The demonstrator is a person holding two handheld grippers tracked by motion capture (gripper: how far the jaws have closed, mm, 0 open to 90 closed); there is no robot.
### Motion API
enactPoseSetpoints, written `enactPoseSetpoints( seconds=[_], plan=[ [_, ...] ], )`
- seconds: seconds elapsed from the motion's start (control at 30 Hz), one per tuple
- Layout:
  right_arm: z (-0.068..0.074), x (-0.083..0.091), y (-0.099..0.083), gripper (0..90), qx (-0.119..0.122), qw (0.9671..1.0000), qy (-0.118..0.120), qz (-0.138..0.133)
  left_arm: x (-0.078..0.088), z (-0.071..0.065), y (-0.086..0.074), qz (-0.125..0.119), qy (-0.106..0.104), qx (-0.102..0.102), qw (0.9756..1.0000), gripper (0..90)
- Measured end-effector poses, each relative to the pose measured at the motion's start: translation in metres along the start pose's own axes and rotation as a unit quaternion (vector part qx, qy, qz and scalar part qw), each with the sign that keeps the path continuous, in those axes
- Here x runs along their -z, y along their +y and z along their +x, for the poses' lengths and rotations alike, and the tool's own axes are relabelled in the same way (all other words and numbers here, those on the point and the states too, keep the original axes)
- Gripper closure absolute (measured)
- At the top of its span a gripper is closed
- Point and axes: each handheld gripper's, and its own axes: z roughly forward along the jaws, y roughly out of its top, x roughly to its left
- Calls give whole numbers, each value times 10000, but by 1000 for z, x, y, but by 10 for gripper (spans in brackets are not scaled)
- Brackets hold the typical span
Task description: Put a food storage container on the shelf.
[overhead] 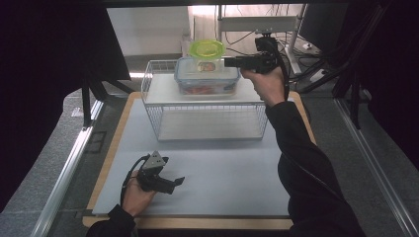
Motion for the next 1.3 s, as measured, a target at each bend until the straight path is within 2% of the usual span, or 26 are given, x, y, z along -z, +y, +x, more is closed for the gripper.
enactPoseSetpoints(
  seconds=[0.13,0.4,0.57,0.97,1.1,1.3],
  plan=[
    [6,6,-9,367,143,9999,71,-13,0,-1,0,-21,4,-89,10000,33],
    [20,11,-26,303,628,9980,34,77,1,-2,0,-159,56,-150,9997,31],
    [28,12,-36,268,732,9972,98,100,0,-3,0,-233,38,-182,9996,25],
    [40,13,-55,203,1133,9934,57,194,0,-4,1,-351,-43,-212,9992,15],
    [44,14,-62,195,1230,9921,51,232,-1,-3,1,-327,-94,-162,9993,22],
    [48,16,-73,156,1304,9911,68,241,-2,-4,1,-278,-57,-206,9994,22]
  ],
)
